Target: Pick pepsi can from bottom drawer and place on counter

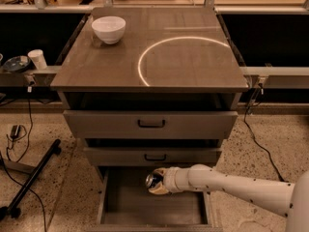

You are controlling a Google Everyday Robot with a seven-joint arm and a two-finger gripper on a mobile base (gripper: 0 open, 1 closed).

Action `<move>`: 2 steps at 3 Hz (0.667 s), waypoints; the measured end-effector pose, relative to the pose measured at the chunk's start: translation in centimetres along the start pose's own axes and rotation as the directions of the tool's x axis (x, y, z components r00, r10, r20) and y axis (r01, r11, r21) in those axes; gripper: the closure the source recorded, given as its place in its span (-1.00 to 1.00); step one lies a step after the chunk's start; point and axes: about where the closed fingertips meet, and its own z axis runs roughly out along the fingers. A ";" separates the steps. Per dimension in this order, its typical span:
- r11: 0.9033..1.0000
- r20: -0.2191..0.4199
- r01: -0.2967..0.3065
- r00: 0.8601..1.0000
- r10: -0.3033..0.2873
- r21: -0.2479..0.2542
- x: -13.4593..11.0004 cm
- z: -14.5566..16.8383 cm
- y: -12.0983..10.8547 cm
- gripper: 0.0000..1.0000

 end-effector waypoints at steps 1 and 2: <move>1.000 -0.008 0.018 1.000 -0.018 0.007 -0.7 -0.6 -0.1 1.00; 0.998 -0.047 0.059 0.997 -0.057 0.032 -2.5 -2.7 -0.6 1.00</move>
Offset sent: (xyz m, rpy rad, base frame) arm 0.0018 -0.0095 0.0608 -0.1010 -0.0823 0.0022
